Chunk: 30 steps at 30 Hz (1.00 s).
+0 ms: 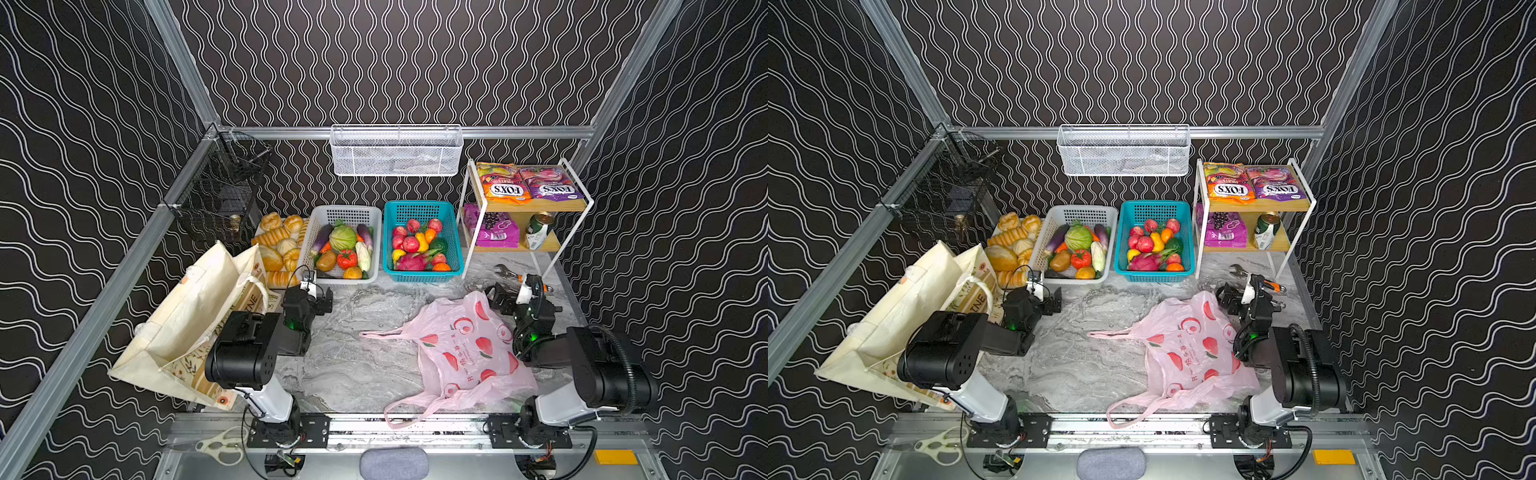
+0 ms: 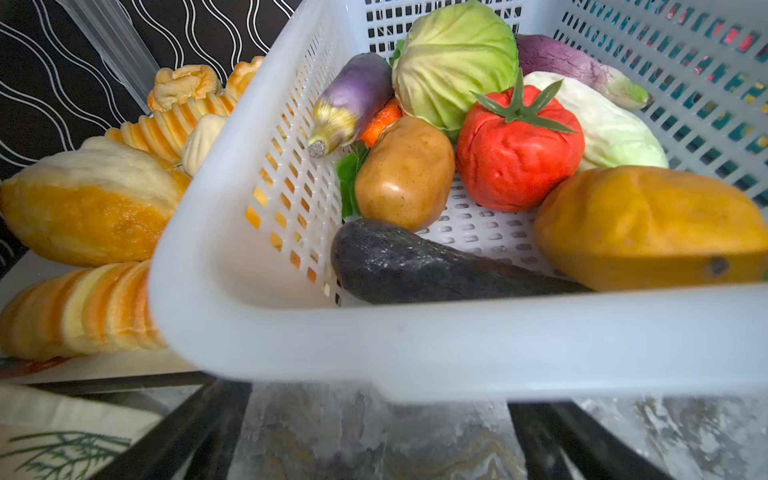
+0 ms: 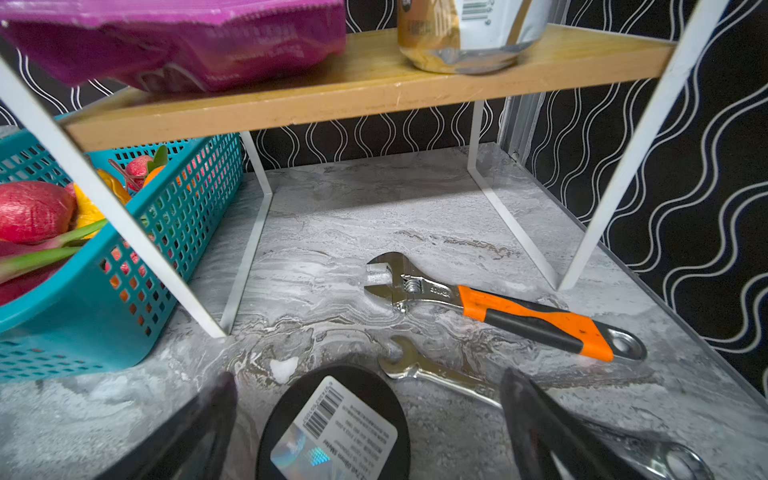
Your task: Place the mixed food into the grocery bags and tie them
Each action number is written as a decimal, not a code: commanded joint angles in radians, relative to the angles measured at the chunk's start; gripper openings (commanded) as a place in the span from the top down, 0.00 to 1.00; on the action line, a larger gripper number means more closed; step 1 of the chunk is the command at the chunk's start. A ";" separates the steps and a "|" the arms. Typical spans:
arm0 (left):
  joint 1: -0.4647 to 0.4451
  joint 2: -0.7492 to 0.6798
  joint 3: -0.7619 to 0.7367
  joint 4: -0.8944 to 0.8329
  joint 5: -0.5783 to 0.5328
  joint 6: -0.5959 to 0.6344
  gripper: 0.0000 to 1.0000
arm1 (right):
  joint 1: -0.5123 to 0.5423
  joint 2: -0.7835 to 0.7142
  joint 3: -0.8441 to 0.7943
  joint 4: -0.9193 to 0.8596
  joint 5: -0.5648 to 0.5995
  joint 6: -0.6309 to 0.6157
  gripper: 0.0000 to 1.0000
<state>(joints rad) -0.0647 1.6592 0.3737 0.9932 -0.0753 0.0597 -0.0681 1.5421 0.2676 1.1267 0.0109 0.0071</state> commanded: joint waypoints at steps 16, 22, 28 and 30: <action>0.000 0.001 0.008 0.013 0.004 0.007 0.01 | -0.005 0.003 0.007 0.038 -0.008 0.013 0.00; 0.000 0.002 0.007 0.013 0.004 0.008 0.01 | -0.013 0.004 0.006 0.040 -0.019 0.015 0.00; 0.000 0.000 -0.001 0.028 -0.004 0.013 0.01 | -0.012 -0.001 0.000 0.052 -0.015 0.008 0.00; 0.000 -0.003 -0.006 0.037 0.001 0.012 0.01 | -0.013 -0.006 -0.010 0.066 -0.014 0.006 0.00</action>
<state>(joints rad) -0.0647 1.6592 0.3729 0.9939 -0.0753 0.0601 -0.0803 1.5440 0.2657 1.1275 -0.0010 0.0147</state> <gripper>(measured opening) 0.989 0.995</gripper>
